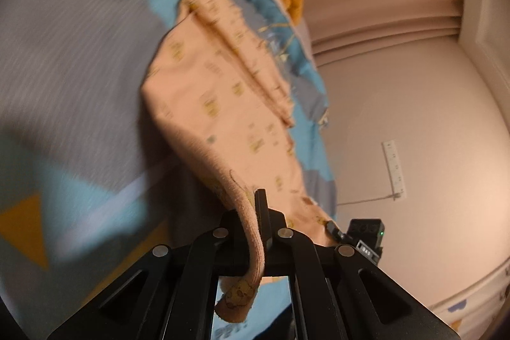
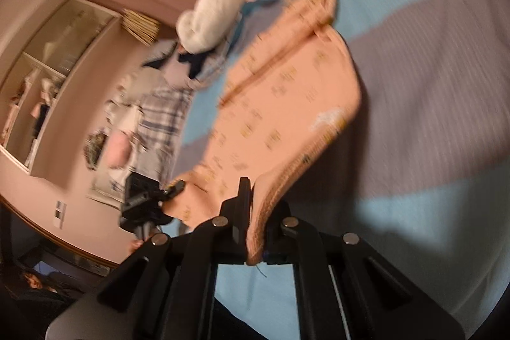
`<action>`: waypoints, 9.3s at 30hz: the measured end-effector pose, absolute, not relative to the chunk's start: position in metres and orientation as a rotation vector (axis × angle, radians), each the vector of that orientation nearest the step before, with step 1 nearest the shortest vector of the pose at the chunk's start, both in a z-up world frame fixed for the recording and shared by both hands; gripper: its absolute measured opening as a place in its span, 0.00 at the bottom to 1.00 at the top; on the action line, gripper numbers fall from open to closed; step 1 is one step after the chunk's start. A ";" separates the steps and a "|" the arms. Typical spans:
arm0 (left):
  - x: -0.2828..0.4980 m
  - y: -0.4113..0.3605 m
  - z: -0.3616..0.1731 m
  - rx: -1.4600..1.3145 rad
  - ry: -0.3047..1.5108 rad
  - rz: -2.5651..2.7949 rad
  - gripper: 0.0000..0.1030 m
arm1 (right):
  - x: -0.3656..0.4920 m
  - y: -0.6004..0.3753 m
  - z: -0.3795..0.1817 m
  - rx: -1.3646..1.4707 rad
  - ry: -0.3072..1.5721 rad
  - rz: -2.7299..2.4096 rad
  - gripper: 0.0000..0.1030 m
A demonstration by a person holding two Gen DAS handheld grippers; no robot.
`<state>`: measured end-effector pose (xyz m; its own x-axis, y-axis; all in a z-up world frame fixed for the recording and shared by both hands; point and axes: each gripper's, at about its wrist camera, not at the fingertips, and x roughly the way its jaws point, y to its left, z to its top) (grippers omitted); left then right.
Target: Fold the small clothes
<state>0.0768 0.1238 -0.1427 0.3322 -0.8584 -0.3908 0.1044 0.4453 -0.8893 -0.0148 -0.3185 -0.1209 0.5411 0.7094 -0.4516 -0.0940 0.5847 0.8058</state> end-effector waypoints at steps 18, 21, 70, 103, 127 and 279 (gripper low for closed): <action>0.209 0.108 -0.092 -0.867 0.866 -0.724 0.00 | 0.128 -0.339 -0.059 0.756 0.665 0.479 0.06; 0.238 0.107 -0.096 -0.855 0.872 -0.701 0.00 | 0.163 -0.342 -0.062 0.757 0.663 0.454 0.06; 0.253 0.073 -0.142 -0.287 1.047 -0.532 0.59 | 0.223 -0.292 -0.126 -0.007 1.008 0.179 0.17; 0.341 0.096 -0.159 -0.621 1.097 -0.553 0.65 | 0.328 -0.187 -0.125 0.276 1.027 0.306 0.19; 0.337 0.078 -0.126 -0.486 1.103 -0.469 0.10 | 0.236 -0.162 -0.125 0.112 1.113 0.426 0.12; 0.311 -0.107 -0.151 -0.274 1.109 -0.703 0.85 | 0.240 -0.349 -0.150 0.701 0.969 0.320 0.64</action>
